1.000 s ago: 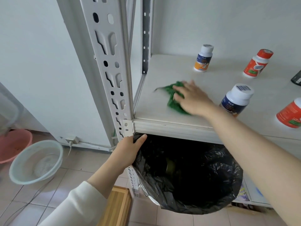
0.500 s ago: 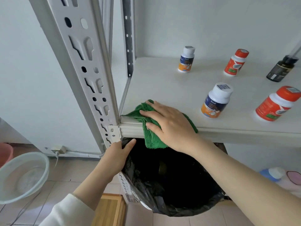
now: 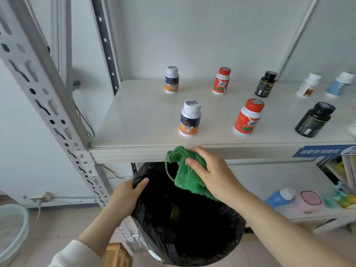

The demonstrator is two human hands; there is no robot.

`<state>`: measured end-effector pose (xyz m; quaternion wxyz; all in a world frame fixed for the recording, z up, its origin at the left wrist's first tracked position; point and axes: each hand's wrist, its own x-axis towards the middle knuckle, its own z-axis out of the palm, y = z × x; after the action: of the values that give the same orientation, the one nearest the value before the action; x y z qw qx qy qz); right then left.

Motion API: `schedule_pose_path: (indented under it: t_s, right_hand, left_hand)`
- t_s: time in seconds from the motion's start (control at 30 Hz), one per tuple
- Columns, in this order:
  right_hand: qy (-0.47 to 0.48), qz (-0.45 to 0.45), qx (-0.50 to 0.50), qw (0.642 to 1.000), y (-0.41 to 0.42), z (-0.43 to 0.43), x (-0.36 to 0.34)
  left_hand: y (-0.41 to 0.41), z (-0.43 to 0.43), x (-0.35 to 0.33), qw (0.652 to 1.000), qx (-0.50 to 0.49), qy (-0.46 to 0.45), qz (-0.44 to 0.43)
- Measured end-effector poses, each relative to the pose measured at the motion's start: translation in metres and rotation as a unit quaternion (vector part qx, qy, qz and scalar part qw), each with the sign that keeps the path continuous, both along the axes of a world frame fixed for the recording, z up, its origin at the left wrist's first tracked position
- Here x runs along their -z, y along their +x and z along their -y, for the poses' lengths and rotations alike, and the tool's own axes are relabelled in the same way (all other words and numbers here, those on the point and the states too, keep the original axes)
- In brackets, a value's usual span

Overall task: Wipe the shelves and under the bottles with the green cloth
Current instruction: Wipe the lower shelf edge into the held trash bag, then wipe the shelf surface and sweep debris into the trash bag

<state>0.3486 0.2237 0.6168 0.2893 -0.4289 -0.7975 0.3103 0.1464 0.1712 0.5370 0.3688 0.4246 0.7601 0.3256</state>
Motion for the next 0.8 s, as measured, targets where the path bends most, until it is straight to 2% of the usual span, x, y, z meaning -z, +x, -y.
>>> schedule_pose_path:
  t_s: [0.1, 0.2, 0.27, 0.4, 0.57, 0.7, 0.8]
  right_hand:
    - [-0.123, -0.105, 0.03, 0.986, 0.05, -0.002, -0.006]
    - [-0.296, -0.207, 0.058, 0.931, 0.109, -0.012, -0.011]
    - [-0.352, -0.261, 0.078, 0.896, 0.146, -0.016, -0.015]
    - [-0.385, -0.292, 0.118, 0.867, 0.199, -0.022, -0.016]
    - [-0.385, -0.273, 0.152, 0.869, 0.24, -0.029, -0.014]
    - [-0.356, -0.23, 0.179, 0.888, 0.26, -0.033, -0.009]
    - [-0.358, -0.236, 0.212, 0.878, 0.282, -0.037, -0.009]
  left_hand:
    - [0.039, -0.004, -0.001, 1.0, -0.005, 0.003, -0.006]
    - [0.082, -0.009, -0.001, 1.0, -0.011, -0.006, 0.001]
    - [0.109, -0.015, 0.002, 1.0, -0.014, -0.006, 0.013]
    - [0.16, -0.029, 0.004, 1.0, 0.004, -0.019, 0.017]
    - [0.209, -0.052, -0.001, 0.999, 0.033, -0.021, 0.001]
    - [0.239, -0.075, -0.001, 0.998, 0.062, -0.024, 0.002]
    - [0.269, -0.093, -0.002, 0.995, 0.095, -0.017, 0.001]
